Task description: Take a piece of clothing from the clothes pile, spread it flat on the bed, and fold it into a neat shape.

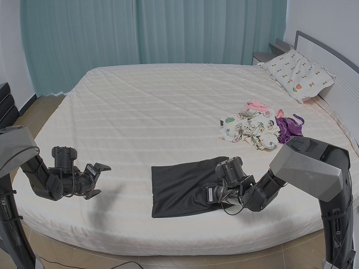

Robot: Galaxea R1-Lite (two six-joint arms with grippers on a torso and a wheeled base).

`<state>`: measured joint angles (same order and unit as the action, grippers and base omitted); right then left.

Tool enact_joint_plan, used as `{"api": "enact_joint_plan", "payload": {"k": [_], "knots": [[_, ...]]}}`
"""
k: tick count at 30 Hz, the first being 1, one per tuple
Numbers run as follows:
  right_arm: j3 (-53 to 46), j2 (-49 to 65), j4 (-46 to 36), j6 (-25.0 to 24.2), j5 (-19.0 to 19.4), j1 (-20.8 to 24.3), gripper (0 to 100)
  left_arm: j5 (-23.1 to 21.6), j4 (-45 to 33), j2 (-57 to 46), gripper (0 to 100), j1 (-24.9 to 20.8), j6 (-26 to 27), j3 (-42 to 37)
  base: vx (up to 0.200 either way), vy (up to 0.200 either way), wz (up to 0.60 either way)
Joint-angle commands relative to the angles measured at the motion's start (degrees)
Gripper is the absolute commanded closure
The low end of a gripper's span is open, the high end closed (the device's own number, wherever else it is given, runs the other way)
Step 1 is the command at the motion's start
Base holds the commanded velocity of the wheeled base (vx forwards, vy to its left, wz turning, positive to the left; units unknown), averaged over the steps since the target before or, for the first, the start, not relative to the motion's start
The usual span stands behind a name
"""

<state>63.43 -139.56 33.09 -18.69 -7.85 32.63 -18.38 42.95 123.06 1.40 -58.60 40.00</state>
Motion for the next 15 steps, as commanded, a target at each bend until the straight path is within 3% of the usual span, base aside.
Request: {"api": "enact_joint_plan", "payload": {"k": [1,10,15], "knots": [[-2.52,2.45,0.23,-0.38,-0.50,-0.55,100,0.01,0.03,0.07,0,0.00,-0.02,-0.01,0.000,0.000,0.00],[-11.31,8.07,0.75,-2.05,-0.50,-2.22,100,0.01,0.03,0.07,0,0.00,-0.02,-0.01,0.000,0.000,0.00],[-15.79,8.60,1.81,-5.39,-1.91,-2.22,100,-0.07,0.03,0.07,0,0.00,-0.02,-0.01,0.000,0.000,0.00]]}}
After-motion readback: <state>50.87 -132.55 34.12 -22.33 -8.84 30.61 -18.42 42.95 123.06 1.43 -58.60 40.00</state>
